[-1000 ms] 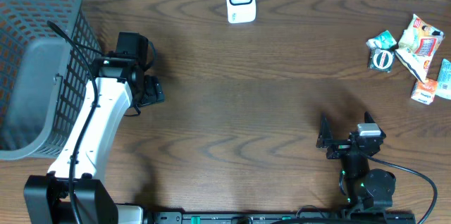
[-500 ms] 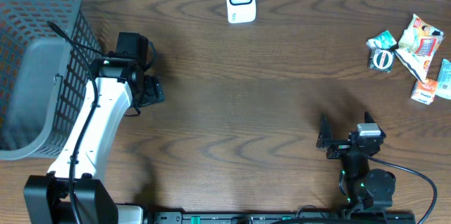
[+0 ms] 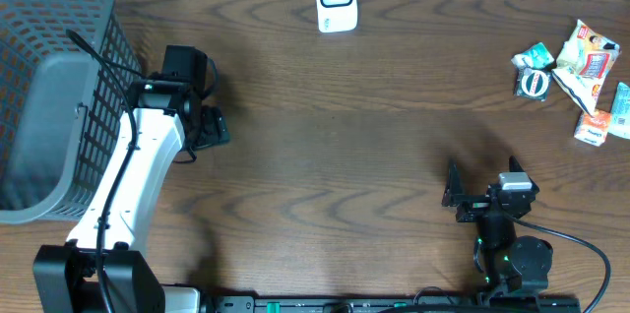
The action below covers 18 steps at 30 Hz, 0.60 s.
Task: Scan the item barcode
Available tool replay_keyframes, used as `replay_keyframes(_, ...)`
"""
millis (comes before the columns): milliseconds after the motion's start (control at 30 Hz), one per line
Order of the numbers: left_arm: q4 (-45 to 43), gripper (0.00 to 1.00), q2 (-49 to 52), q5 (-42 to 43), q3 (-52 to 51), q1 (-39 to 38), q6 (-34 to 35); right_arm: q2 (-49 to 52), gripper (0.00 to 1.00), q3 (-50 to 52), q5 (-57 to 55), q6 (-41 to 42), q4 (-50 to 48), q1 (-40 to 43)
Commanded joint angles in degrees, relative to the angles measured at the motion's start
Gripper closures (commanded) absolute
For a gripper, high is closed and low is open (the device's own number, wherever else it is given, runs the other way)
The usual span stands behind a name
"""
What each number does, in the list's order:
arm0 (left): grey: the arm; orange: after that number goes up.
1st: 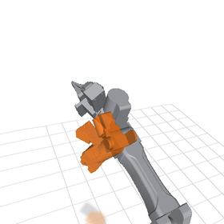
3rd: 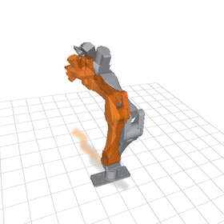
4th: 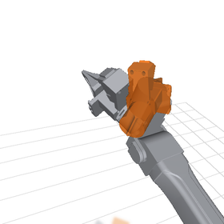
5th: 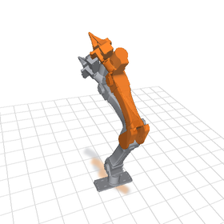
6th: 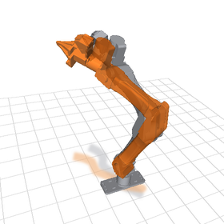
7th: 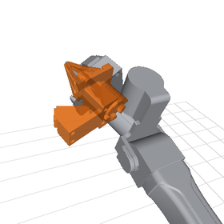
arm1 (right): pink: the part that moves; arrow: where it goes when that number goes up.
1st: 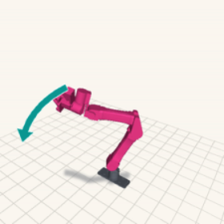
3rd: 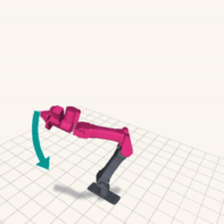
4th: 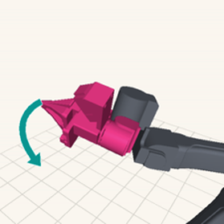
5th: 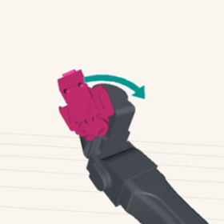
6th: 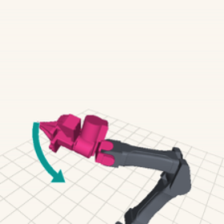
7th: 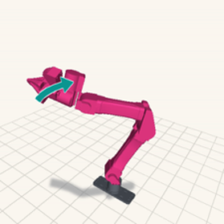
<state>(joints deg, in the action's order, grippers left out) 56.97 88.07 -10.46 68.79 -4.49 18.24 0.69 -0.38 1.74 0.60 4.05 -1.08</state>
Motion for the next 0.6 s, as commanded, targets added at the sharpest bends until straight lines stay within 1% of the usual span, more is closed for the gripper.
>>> replay_keyframes(0, 1.66, 0.02, -1.97, 0.98, -0.24, 0.24, 0.72, -0.37, 0.01, 0.07, -0.26, -0.68, 0.26, -0.46)
replay_keyframes(133, 2.78, 0.02, -4.07, 1.64, -1.14, 0.24, 1.01, -0.37, 0.01, 0.07, -0.26, -0.66, 0.24, -0.46)
replay_keyframes(233, 1.25, 0.02, -6.47, 5.07, -4.28, 0.24, 0.96, -0.37, 0.01, 0.07, -0.26, -0.66, 0.24, -0.46)
replay_keyframes(300, -2.67, 0.02, -9.05, 6.84, -8.57, 0.24, 0.92, -0.37, 0.01, 0.07, -0.26, -0.66, 0.24, -0.46)
replay_keyframes(400, -11.87, 0.02, -14.14, 9.05, -17.62, 0.24, 0.61, -0.37, 0.01, 0.07, -0.28, -0.66, 0.24, -0.46)
replay_keyframes(567, -26.88, 0.02, -24.85, 13.49, -33.46, 0.24, -1.81, -0.37, 0.01, 0.07, -0.28, -0.66, 0.24, -0.46)
